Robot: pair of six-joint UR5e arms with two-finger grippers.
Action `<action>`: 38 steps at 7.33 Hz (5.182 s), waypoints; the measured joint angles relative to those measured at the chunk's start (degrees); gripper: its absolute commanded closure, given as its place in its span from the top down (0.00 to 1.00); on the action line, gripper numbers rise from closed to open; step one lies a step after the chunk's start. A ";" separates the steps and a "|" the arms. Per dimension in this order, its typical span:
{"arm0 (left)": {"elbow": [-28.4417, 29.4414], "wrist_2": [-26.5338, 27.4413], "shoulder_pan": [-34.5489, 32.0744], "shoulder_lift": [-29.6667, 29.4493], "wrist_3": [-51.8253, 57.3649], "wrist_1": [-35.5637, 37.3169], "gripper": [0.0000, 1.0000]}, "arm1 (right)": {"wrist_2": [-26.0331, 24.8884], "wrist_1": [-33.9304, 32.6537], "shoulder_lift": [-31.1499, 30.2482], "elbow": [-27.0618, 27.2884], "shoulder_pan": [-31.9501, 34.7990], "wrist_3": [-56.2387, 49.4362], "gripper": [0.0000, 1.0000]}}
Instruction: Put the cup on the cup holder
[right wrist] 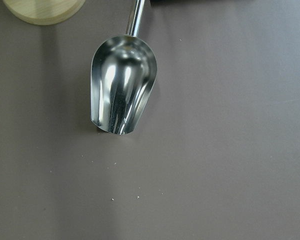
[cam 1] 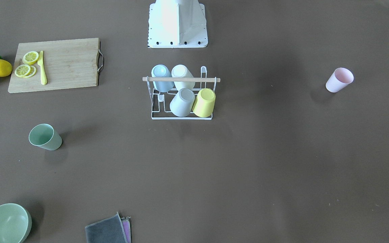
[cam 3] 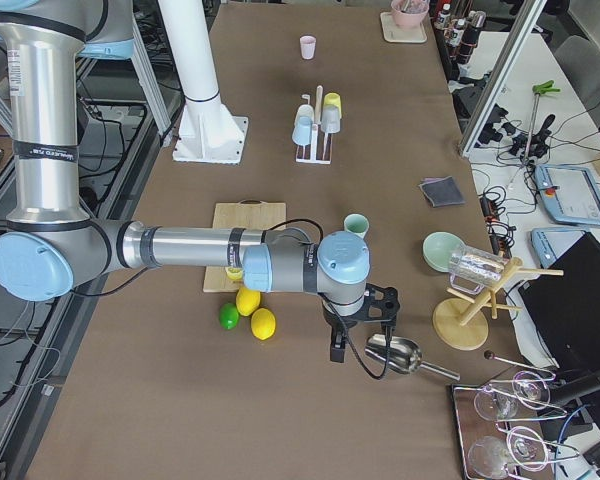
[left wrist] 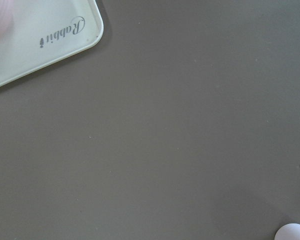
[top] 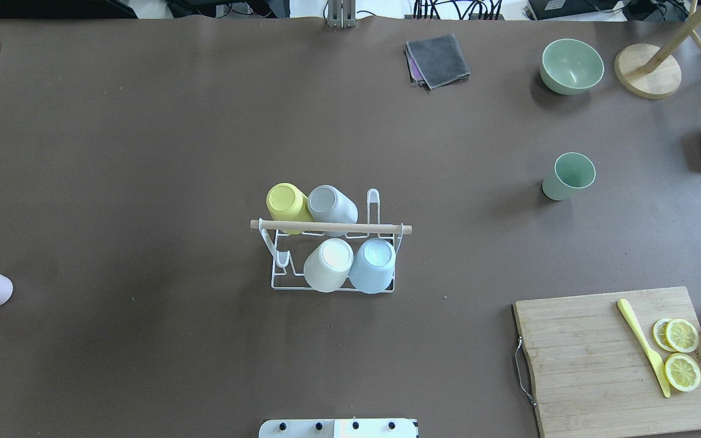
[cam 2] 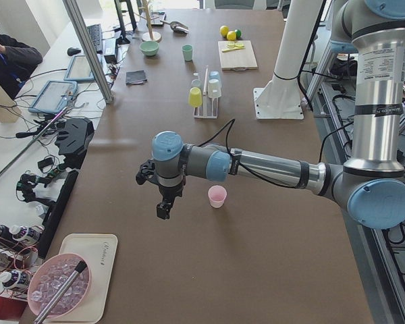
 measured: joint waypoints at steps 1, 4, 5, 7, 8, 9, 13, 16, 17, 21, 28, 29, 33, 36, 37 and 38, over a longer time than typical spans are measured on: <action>-0.39 1.03 1.97 -1.02 0.09 1.28 0.98 | -0.01 0.02 -0.02 0.06 0.00 -0.05 1.00; -2.81 8.35 5.58 -5.69 4.59 11.58 0.98 | 0.06 0.07 0.27 0.51 -0.21 -0.23 1.00; -3.51 12.40 6.70 -8.25 7.50 17.26 0.98 | 0.16 0.01 0.43 1.06 -0.59 -0.23 1.00; -3.93 20.11 12.04 -11.85 10.31 24.88 0.98 | 0.08 -0.13 0.69 3.14 -3.65 -0.05 1.00; -3.92 23.16 15.11 -13.36 11.75 28.43 0.98 | -0.09 -0.16 1.03 4.24 -6.31 0.22 1.00; -3.91 25.85 17.64 -15.31 14.06 33.18 0.98 | -0.22 -0.19 1.66 5.17 -9.23 0.38 1.00; -3.97 36.62 29.42 -17.76 19.57 44.06 0.98 | 0.02 -0.69 7.44 6.53 -18.72 0.70 0.94; -3.57 42.91 37.92 -17.99 24.96 46.49 0.98 | 0.10 -3.42 13.55 4.89 -25.14 5.87 0.94; -3.07 44.37 40.13 -17.96 25.23 47.25 0.98 | -0.03 -6.38 16.57 4.34 -27.21 6.71 0.94; 0.22 45.57 48.33 -18.16 24.28 48.79 0.98 | -1.04 -14.17 30.71 -8.89 -31.64 0.89 0.99; 0.74 43.72 48.59 -17.95 16.24 49.27 0.98 | -4.32 -29.04 50.17 -33.15 -34.10 -12.68 1.00; 1.04 43.70 48.87 -17.51 15.49 48.89 0.98 | -5.12 -30.49 51.46 -34.98 -34.65 -14.69 1.00; 4.60 43.60 49.82 -16.20 13.87 44.23 0.98 | -11.65 -40.70 56.39 -38.61 -38.57 -24.85 1.00; 4.51 43.60 51.03 -13.78 13.00 42.81 0.98 | -13.03 -43.65 56.72 -40.67 -40.44 -27.09 1.00; 4.43 43.60 51.39 -13.30 12.42 42.70 0.98 | -13.83 -43.86 56.82 -41.06 -41.06 -27.38 1.00; 4.30 43.60 51.65 -12.83 11.79 42.60 0.98 | -15.59 -43.94 57.09 -41.15 -41.68 -27.80 0.99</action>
